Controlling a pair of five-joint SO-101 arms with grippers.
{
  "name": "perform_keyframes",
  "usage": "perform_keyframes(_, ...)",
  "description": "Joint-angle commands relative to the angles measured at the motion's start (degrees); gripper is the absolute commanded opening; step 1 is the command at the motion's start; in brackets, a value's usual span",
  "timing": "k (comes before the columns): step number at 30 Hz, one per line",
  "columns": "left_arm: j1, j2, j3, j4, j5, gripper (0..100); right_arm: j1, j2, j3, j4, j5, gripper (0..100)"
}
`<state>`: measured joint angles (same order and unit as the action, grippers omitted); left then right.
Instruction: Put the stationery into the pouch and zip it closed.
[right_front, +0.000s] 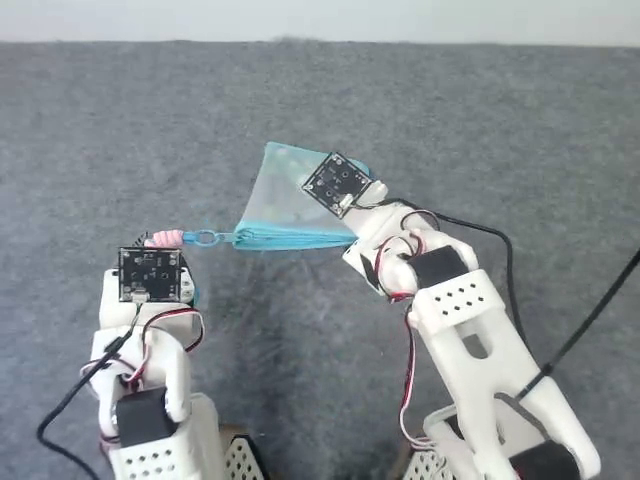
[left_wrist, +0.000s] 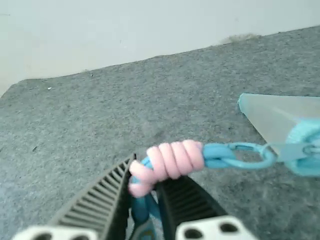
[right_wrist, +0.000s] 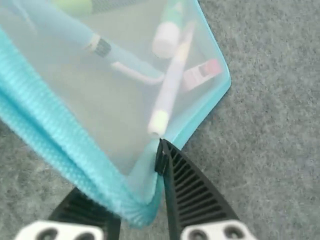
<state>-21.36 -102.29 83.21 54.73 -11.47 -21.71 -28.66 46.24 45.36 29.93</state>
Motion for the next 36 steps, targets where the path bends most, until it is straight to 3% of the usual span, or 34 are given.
perform_keyframes(1, -1.4, 0.5, -2.2, -3.3, -0.1, 1, 9.6, 0.0, 0.8, 0.5, 1.4, 0.6)
perform_keyframes(3, 4.8, 0.3, 0.8, -3.4, 0.0, 4, 9.3, 0.0, 0.8, 0.6, 1.1, 0.6)
perform_keyframes(7, 13.9, 0.2, 4.7, -3.5, 0.0, 19, 8.7, -0.5, -0.7, 4.7, 1.1, 2.3)
perform_keyframes(9, 14.7, 0.3, 5.0, -3.5, 0.1, 23, 8.8, -0.6, -1.7, 6.2, 0.4, 8.1)
perform_keyframes(16, 14.9, 0.3, 5.0, -3.3, 0.1, 20, 7.7, -0.6, -1.8, 6.8, -4.7, 31.2)
perform_keyframes(22, 18.6, 0.4, 5.1, -3.1, 3.9, 21, 6.4, -0.6, -1.8, 6.8, -7.6, 38.3)
perform_keyframes(28, 19.6, 0.2, 3.5, 1.1, 3.9, 36, 3.8, -0.5, -1.8, 8.6, -7.8, 38.8)
perform_keyframes(31, 19.3, 0.2, 1.5, 4.0, 3.8, 32, 2.8, -0.6, -1.8, 9.3, -7.9, 38.8)
perform_keyframes(36, 19.5, 0.2, 0.7, 4.3, 3.8, 6, 2.6, -0.2, -2.0, 9.3, -8.0, 38.8)
